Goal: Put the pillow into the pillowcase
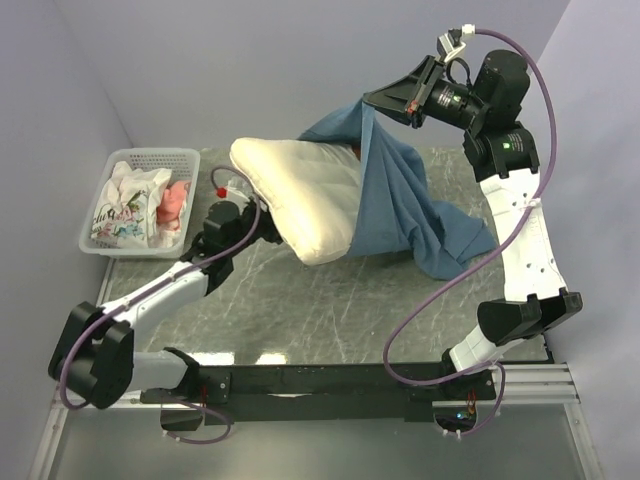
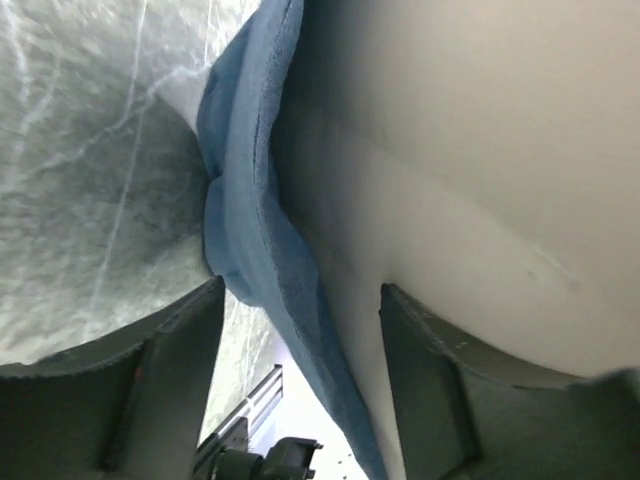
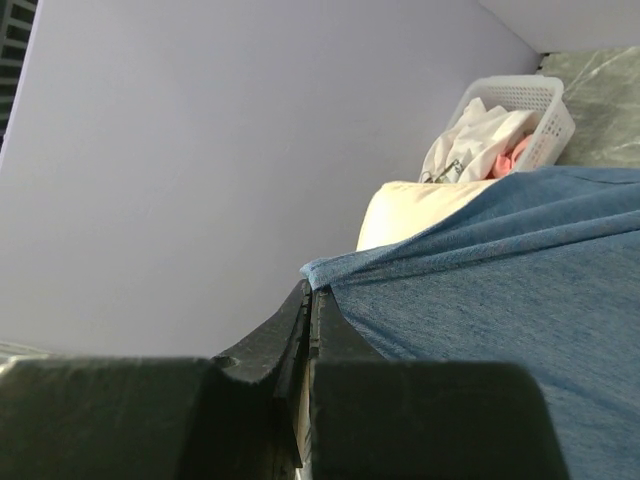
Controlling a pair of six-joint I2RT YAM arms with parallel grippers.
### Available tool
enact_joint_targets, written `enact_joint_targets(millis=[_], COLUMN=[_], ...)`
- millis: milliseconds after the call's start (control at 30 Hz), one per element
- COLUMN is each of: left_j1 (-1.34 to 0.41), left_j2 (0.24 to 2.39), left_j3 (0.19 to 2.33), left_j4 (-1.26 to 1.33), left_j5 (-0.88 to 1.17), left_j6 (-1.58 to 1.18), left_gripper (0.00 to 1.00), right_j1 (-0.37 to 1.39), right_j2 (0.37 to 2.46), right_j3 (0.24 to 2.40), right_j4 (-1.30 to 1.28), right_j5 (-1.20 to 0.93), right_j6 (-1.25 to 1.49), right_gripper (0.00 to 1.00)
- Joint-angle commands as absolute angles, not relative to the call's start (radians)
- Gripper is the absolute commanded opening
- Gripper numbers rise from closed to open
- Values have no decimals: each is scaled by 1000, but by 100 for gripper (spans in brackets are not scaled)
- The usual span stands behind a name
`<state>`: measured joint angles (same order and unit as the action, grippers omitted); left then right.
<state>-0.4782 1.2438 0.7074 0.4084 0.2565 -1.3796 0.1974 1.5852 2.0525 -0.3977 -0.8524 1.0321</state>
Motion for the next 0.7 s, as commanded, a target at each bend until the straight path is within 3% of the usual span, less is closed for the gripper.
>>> enact_joint_targets(millis=[0,167,233,267,333,367,533,667], left_j1=[-566,-584,-584,-583,-583,-580,-543,-396], left_j2=[1330,1417,1422,1419,1404,1384,1267,1200], left_j3=[772,854,911,934,1000,1023,1198,1293], left_j4=[466,441,394,330,270,237,-64,-170], left_j5=[190,195,190,187,172,169,167,299], left_j6=[-1393,-1378,-1333,-1312,-1248,-1224,-1059,-1023], left_gripper=[64,53,38,22,4,1,1,1], right_j1=[193,193,193,193,192,190,184,183], right_j2=[1532,1542,1539,1533,1499,1491,1488,1514], right_j3=[2131,2149,2143,2129,2060,2031,2040,2074], right_j4=[-239,-215,-213,-204,-155,-150,-323,-474], right_j5=[-859,-871,-880,-885,-890,-888,-795,-669], right_j6=[1060,1082,1077,1077,1086,1082,924,798], right_gripper=[0,0,0,0,0,0,0,0])
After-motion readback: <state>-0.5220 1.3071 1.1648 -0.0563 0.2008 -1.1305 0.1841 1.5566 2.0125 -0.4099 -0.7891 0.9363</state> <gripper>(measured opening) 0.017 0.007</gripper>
